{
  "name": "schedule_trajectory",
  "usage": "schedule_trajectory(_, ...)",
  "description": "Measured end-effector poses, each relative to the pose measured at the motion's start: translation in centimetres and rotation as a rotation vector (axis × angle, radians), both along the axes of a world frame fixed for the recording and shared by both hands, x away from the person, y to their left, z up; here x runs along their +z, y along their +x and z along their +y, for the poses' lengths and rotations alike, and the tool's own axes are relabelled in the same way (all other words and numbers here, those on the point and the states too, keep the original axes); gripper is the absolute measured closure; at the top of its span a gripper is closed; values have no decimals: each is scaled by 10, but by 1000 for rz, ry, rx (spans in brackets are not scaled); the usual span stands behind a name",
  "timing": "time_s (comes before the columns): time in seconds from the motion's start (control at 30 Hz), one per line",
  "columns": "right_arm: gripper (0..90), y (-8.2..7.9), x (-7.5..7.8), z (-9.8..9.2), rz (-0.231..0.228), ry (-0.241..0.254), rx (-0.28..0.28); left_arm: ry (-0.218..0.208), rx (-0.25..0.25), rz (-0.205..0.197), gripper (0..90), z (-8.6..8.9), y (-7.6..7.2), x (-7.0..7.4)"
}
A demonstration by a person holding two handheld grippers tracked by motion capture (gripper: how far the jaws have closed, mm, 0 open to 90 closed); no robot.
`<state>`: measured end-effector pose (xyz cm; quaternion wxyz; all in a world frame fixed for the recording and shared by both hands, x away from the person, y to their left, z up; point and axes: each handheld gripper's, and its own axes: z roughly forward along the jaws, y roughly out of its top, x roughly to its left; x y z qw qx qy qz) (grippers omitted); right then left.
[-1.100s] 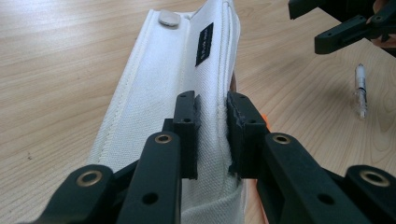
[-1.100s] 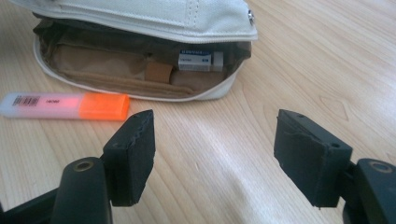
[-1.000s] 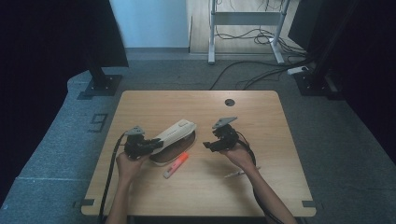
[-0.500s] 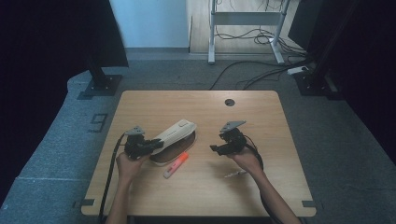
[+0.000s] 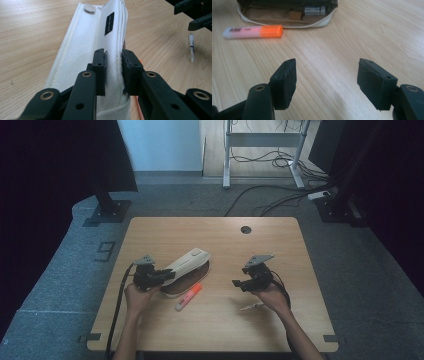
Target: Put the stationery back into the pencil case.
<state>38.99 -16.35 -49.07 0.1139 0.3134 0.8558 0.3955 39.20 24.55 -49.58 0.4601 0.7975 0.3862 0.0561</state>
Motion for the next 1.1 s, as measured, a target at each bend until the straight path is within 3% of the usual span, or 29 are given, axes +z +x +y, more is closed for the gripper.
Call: schedule_trajectory(1.1,383,-44,-31,-71,41,-13,-103,-5,-7,4,739,1,0,0)
